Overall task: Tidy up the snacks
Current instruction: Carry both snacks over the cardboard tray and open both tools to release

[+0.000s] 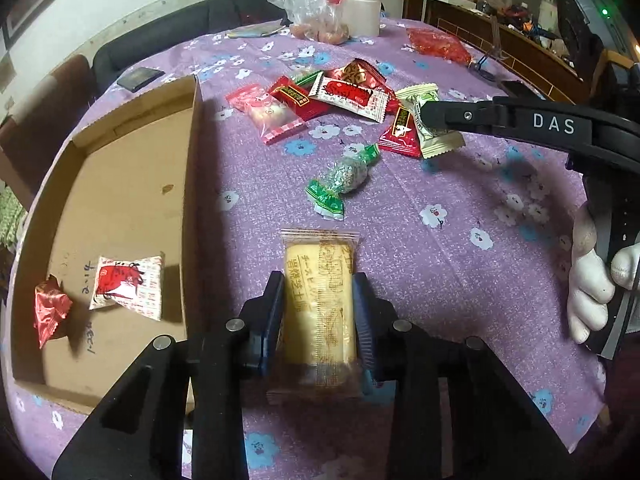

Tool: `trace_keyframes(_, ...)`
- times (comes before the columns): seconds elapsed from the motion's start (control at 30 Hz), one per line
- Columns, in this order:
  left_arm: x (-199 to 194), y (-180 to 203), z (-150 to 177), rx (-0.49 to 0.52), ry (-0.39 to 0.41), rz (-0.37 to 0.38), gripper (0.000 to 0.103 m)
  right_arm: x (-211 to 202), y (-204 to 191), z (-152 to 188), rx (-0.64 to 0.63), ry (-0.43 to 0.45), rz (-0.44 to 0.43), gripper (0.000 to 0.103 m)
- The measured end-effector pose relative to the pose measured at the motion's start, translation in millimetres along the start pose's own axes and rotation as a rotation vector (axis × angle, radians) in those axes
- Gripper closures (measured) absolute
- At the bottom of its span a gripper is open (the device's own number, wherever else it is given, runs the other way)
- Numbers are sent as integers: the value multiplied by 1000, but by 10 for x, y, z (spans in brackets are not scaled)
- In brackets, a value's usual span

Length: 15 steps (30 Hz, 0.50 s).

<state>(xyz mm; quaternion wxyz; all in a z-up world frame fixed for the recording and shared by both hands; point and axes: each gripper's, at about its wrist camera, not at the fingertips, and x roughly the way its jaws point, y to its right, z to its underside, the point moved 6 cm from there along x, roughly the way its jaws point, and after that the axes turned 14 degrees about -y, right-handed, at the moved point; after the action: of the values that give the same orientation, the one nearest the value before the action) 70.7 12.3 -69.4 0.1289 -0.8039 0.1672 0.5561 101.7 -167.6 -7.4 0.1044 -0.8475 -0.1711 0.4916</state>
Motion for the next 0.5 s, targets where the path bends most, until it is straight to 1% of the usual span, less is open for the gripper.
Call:
trace_keyframes(0.07,-50,-9,15,-21,13,34,70,-3,-5,-2,-4,2,0,82)
trace_keyframes(0.1,-93,-28,13,-42,23,79,70,-5,-9,0,-5,3,-1,82)
trace_keyframes(0.17,-196,-37,-12,-71,42,142,70,-26,-15,1,-8,13,-7,82)
trace_keyframes(0.23,-374,-111,-31,-102,75,213,70,-61,-31,-1,-12,33,-7,82)
trace_keyframes(0.27,-477,-180,-45,-119,95,235,70,-79,-43,-3,-13,38,-12,82)
trace_keyframes(0.33,-645,-349,-74,-155,124,258,70,-107,-93,-14,-14,35,-28,82)
trace_keyframes(0.4,-762,-611,-104,-201,145,263,70,-125,-200,-28,-31,22,-44,82)
trace_keyframes(0.5,-801,-1089,-151,-270,157,199,70,-105,-450,-86,-66,-2,-76,82)
